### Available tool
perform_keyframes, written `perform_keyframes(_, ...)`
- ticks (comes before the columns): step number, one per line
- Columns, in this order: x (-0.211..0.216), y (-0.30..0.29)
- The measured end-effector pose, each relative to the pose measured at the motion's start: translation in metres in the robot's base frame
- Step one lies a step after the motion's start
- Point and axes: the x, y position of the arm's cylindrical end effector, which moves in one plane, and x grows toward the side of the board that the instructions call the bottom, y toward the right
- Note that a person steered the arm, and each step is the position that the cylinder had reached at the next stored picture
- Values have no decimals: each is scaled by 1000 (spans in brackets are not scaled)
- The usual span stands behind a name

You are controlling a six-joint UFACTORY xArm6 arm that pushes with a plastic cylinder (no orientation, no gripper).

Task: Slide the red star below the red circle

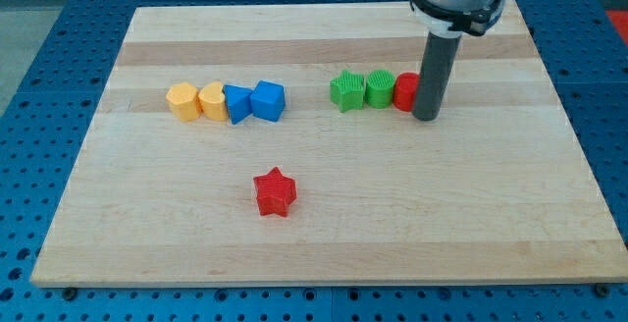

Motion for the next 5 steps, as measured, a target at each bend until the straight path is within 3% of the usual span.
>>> perform_keyframes(3, 2, 0)
perform_keyframes(5, 40, -68)
